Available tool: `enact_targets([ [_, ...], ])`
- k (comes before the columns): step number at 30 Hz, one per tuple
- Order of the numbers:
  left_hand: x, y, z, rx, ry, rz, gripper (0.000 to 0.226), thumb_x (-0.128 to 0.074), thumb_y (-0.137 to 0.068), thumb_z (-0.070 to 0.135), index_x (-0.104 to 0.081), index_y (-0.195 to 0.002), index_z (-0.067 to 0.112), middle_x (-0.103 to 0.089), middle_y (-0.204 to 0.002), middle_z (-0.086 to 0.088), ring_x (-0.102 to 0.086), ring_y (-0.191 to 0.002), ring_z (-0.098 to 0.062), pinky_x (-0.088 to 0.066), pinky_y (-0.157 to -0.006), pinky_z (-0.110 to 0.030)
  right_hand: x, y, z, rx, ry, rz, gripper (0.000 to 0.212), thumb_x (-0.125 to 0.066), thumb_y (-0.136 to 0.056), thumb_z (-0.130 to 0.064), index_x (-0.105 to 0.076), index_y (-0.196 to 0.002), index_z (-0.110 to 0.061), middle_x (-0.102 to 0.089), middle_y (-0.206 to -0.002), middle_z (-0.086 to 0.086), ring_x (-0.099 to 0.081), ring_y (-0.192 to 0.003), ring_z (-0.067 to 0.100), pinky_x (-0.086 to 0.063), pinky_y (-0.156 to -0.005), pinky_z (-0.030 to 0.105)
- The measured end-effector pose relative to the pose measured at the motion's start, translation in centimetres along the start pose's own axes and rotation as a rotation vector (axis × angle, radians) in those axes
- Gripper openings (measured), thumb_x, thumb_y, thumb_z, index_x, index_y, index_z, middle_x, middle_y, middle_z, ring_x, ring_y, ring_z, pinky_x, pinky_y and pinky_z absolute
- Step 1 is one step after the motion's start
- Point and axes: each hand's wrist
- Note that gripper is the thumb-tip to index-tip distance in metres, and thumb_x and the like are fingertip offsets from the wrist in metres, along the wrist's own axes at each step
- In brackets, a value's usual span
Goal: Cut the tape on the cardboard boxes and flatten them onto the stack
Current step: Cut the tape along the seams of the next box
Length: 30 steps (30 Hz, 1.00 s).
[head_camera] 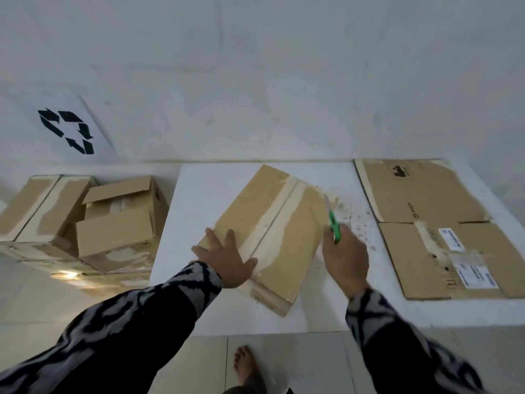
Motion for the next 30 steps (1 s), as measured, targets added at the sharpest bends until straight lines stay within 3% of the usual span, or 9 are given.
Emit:
enact_targets([
  [3,-0.8,-0.2,0.0,-0.033,0.062,0.008,0.094,-0.028,-0.093,0.071,0.017,-0.154,0.017,0.028,-0.155,-0.028,-0.03,-0.135,-0.056,-0.031,-0.111,-0.051,0.4,-5.7,-1.4,0.059,0.159,-0.102,0.036,-0.045,-0.099,-0.044,-0.053,-0.127,-0.023,-0.065,-0.1,0.007,-0.06,-0.089,0.031,-0.046,-0.069,0.034],
  [5,-0.5,-1.3,-0.8,-0.1,0.113,0.014,0.094,-0.031,-0.092,0.072,0.016,-0.155,0.02,0.03,-0.156,-0.022,-0.03,-0.135,-0.056,-0.034,-0.109,-0.052,0.7,-8.4,-1.8,0.009,0.236,-0.21,0.061,-0.052,-0.091,-0.056,-0.04,-0.142,-0.025,-0.062,-0.121,0.009,-0.06,-0.107,0.032,-0.047,-0.083,0.039],
  [7,0.4,-2.9,-2.3,-0.185,0.17,0.017,0.094,-0.035,-0.09,0.074,0.013,-0.156,0.028,0.03,-0.159,-0.011,-0.022,-0.141,-0.053,-0.031,-0.111,-0.055,1.2,-10.2,-1.5,-0.039,0.253,-0.277,0.087,-0.06,-0.081,-0.07,-0.034,-0.147,-0.019,-0.058,-0.132,0.009,-0.058,-0.115,0.032,-0.046,-0.087,0.04],
  [10,2.7,-6.7,-5.0,-0.21,0.133,0.081,0.087,-0.035,-0.09,0.074,0.006,-0.156,0.035,0.025,-0.162,0.005,-0.016,-0.146,-0.043,-0.031,-0.11,-0.056,1.5,-9.8,-0.4,-0.086,0.231,-0.291,0.086,-0.061,-0.069,-0.082,-0.051,-0.118,-0.012,-0.064,-0.109,0.006,-0.06,-0.09,0.024,-0.047,-0.071,0.035],
  [14,4.8,-8.8,-3.9,0.111,0.146,0.192,0.073,-0.033,-0.1,0.057,-0.003,-0.157,0.021,0.02,-0.163,-0.007,-0.008,-0.145,-0.051,-0.021,-0.113,-0.061,0.9,-5.7,1.3,-0.128,0.291,-0.209,0.065,-0.05,-0.084,-0.075,-0.053,-0.101,-0.012,-0.064,-0.092,0.003,-0.055,-0.072,0.018,-0.036,-0.055,0.03],
  [18,1.0,-5.0,2.0,0.043,0.133,0.163,0.089,-0.025,-0.091,0.074,0.003,-0.156,0.021,0.016,-0.162,-0.016,0.007,-0.145,-0.053,-0.006,-0.114,-0.066,0.6,-6.4,0.8,0.005,0.187,-0.054,0.043,-0.051,-0.094,-0.056,-0.054,-0.121,-0.022,-0.066,-0.093,0.005,-0.059,-0.08,0.027,-0.043,-0.062,0.032],
  [20,-0.5,-4.1,3.8,0.013,0.127,0.159,0.099,-0.018,-0.087,0.08,0.008,-0.156,0.014,0.016,-0.162,-0.018,0.009,-0.144,-0.053,-0.005,-0.114,-0.067,0.2,-7.8,0.2,0.112,0.209,-0.15,0.046,-0.048,-0.096,-0.056,-0.051,-0.134,-0.029,-0.066,-0.097,0.002,-0.061,-0.083,0.026,-0.046,-0.066,0.032],
  [24,-0.1,-5.8,3.3,-0.128,-0.029,0.278,0.107,-0.012,-0.083,0.082,0.002,-0.155,0.004,0.007,-0.162,-0.023,0.002,-0.146,-0.05,-0.01,-0.114,-0.064,-0.4,-9.8,-0.2,0.125,0.241,-0.308,0.064,-0.039,-0.095,-0.065,-0.029,-0.152,-0.037,-0.061,-0.13,0.005,-0.06,-0.108,0.028,-0.048,-0.083,0.036],
  [30,3.6,-10.1,-0.8,-0.445,-0.174,0.201,0.106,-0.01,-0.077,0.086,0.001,-0.157,0.017,0.01,-0.165,-0.007,0.005,-0.15,-0.037,-0.006,-0.119,-0.056,-0.1,-5.4,0.8,0.13,0.421,-0.221,0.067,-0.025,-0.095,-0.07,-0.03,-0.153,-0.036,-0.069,-0.108,0.005,-0.064,-0.093,0.026,-0.049,-0.072,0.032],
])
Point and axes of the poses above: each hand's wrist, its own y-axis away from the middle knuckle, its own x-axis out of the back of the hand, z = x × y
